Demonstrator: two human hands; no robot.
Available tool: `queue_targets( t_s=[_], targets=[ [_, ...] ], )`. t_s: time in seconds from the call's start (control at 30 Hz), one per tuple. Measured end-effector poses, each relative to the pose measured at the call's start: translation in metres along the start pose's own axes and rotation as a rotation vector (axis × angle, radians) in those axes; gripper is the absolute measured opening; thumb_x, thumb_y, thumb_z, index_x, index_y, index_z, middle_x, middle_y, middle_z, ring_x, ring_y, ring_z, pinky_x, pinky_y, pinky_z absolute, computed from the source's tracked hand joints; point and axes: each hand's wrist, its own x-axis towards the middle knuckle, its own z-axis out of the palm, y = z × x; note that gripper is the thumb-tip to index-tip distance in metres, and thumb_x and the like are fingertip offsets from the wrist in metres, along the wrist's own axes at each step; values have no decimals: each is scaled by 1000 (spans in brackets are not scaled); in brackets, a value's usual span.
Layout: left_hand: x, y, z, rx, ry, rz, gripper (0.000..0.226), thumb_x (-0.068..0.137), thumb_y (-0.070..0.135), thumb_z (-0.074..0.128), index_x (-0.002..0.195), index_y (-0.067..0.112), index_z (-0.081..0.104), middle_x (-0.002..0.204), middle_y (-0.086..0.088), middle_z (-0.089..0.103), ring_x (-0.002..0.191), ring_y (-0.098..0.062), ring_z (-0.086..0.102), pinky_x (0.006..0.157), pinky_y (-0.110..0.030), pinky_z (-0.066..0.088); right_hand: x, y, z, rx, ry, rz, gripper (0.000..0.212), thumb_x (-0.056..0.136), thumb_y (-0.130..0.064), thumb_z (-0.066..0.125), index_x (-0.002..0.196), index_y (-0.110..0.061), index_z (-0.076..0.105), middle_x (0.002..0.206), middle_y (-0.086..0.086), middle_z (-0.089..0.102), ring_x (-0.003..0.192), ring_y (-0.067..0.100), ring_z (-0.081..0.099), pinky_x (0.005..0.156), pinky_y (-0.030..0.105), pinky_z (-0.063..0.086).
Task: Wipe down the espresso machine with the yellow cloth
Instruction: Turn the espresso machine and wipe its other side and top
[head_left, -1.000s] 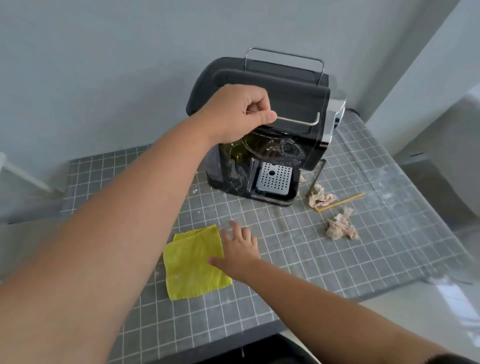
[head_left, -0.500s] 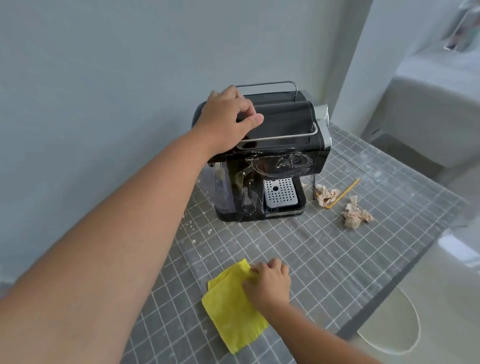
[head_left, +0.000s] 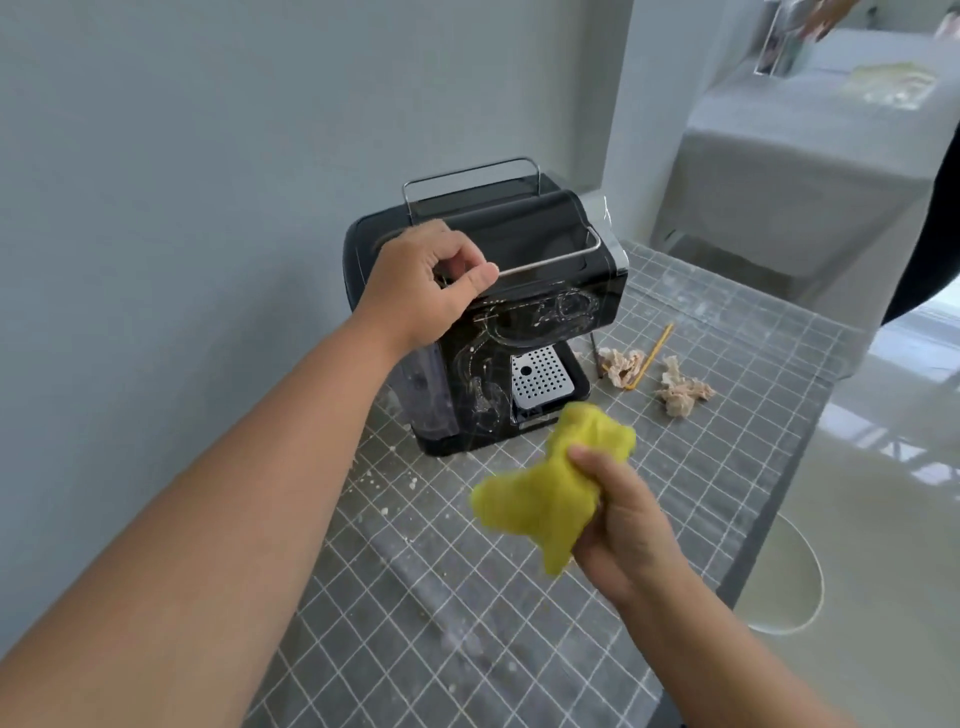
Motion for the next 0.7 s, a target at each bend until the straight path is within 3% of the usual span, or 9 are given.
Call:
queue_targets(
  t_s=[0.07, 0.1, 0.2, 0.27, 0.33, 0.4, 0.47, 0.57, 0.7],
  targets=[
    [0, 0, -3, -79, -6, -81, 19, 86, 30, 69, 74, 14, 67, 66, 6, 55, 60, -5, 47, 58, -15, 41, 9, -2, 30, -82, -33, -347, 45, 70, -10, 67, 113, -11, 54, 84, 3, 59, 74, 16, 62, 66, 37, 55],
    [1, 0, -3, -113, -17, -118, 21, 86, 29, 69, 72, 13, 66, 61, 5, 52, 55, -5, 43, 53, -15, 39, 17, -1, 47, -239, -32, -541, 38, 72, -9, 67, 108, -16, 56, 84, -1, 59, 74, 14, 61, 67, 33, 54],
    [4, -4, -6, -160, -65, -175, 24, 87, 30, 67, 72, 13, 66, 61, -6, 55, 55, -10, 45, 50, -25, 41, 63, 16, 76, -851, -76, -1142, 22, 81, -9, 69, 102, -13, 66, 104, 5, 57, 97, 16, 55, 85, 31, 49],
    [7, -6, -8, -180, -94, -173, 23, 89, 32, 65, 73, 15, 68, 68, -12, 63, 61, -15, 51, 58, -33, 48, 102, 31, 75, -1136, -27, -1362, 22, 91, -20, 60, 108, -12, 70, 122, 11, 50, 113, 22, 46, 95, 34, 41],
    [9, -9, -8, -210, -99, -186, 23, 89, 32, 63, 72, 18, 69, 68, -10, 64, 62, -14, 52, 60, -34, 48, 130, 39, 67, -1289, 105, -1536, 25, 96, -30, 50, 116, -25, 64, 130, 5, 45, 119, 25, 41, 97, 38, 32],
    [11, -10, -7, -247, -88, -201, 24, 89, 31, 64, 69, 20, 68, 63, -6, 59, 59, -12, 49, 59, -30, 45, 142, 42, 60, -1357, 259, -1610, 32, 92, -29, 51, 124, -31, 53, 135, -3, 44, 130, 22, 34, 102, 41, 25],
    [11, -11, -5, -268, -76, -214, 24, 89, 30, 64, 68, 19, 67, 62, -12, 56, 59, -13, 45, 59, -26, 41, 148, 34, 54, -1305, 383, -1552, 41, 91, -28, 49, 131, -30, 46, 145, -12, 38, 143, 16, 17, 112, 44, 14],
    [11, -10, -4, -266, -72, -209, 24, 90, 29, 64, 70, 16, 67, 69, -23, 56, 60, -15, 42, 59, -18, 39, 155, 10, 43, -1093, 413, -1457, 45, 96, -21, 46, 140, -25, 39, 151, -2, 32, 146, 24, 10, 116, 58, 10],
    [10, -9, -3, -270, -72, -206, 22, 89, 27, 65, 70, 14, 67, 62, -7, 53, 55, -7, 40, 56, -15, 37, 155, 2, 50, -832, 444, -1274, 53, 100, -26, 38, 147, -34, 14, 158, 1, 6, 147, 32, -3, 119, 49, 0]
  ],
)
